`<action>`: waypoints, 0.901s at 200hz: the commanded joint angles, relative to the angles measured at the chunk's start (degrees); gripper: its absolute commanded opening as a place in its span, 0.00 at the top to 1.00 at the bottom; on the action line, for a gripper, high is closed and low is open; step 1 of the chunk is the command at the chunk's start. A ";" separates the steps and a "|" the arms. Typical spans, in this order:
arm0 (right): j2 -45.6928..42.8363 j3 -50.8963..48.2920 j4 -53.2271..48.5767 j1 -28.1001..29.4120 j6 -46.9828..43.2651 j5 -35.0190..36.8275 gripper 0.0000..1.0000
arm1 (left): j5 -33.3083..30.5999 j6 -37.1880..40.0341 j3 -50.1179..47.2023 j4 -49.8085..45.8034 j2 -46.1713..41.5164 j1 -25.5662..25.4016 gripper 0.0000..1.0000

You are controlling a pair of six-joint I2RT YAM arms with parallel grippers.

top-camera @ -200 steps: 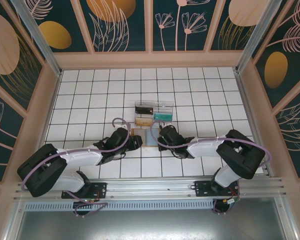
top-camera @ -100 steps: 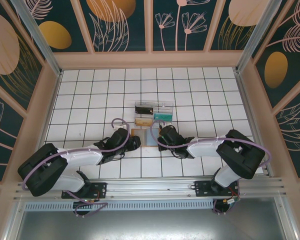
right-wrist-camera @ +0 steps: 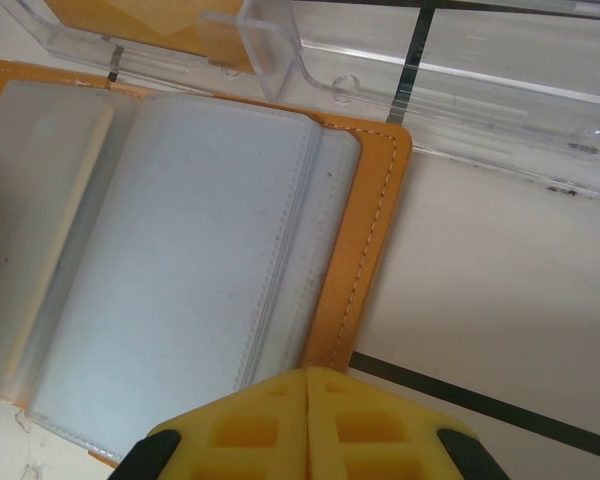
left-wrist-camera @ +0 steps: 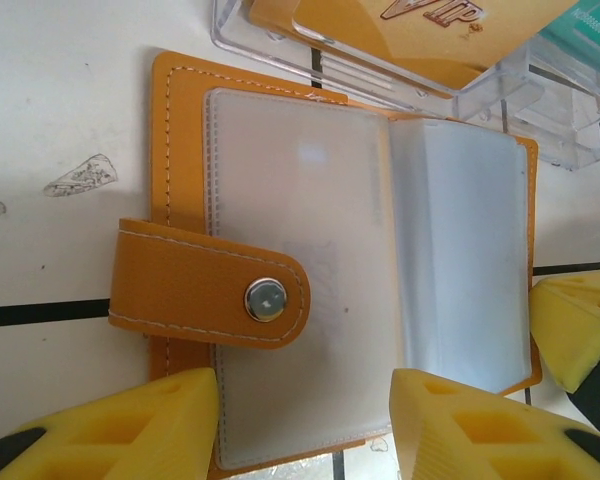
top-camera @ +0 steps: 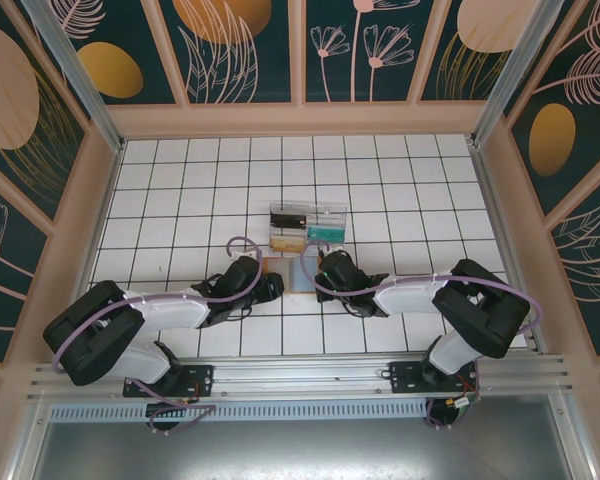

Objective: Take the credit cards out of the card holder

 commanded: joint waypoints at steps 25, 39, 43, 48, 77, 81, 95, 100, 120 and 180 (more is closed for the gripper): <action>2.42 0.38 -2.90 1.07 0.81 -0.85 0.91 | 3.91 0.23 0.70 4.15 2.32 -0.30 0.51; 2.37 0.33 -2.90 1.10 0.79 -0.85 0.91 | 4.83 0.30 0.77 5.05 2.94 -0.29 0.50; 2.28 0.36 -2.91 1.13 0.79 -0.85 0.91 | 5.06 0.32 0.79 5.19 3.09 -0.26 0.49; 2.27 0.33 -2.99 1.18 0.79 -0.85 0.91 | 5.26 0.31 0.80 5.49 3.22 -0.30 0.49; 2.37 0.16 -3.06 1.14 0.88 -0.76 0.91 | 6.03 0.29 0.46 6.77 2.66 -0.27 0.41; 2.41 0.14 -3.04 1.14 0.88 -0.75 0.91 | 6.03 0.31 0.45 6.70 2.50 -0.28 0.39; 2.37 0.02 -2.94 1.14 0.95 -0.75 0.91 | 5.92 0.32 0.19 6.65 1.71 -0.32 0.35; 2.41 -0.02 -2.96 1.14 0.93 -0.76 0.91 | 5.85 0.27 0.10 6.70 1.36 -0.29 0.35; 2.61 0.02 -2.81 1.14 0.97 -0.83 0.91 | 6.18 0.41 -0.67 7.81 0.38 -0.33 0.30; 2.65 -0.02 -2.97 1.19 1.06 -0.67 0.91 | 8.52 0.24 -0.77 10.80 1.69 -0.30 0.30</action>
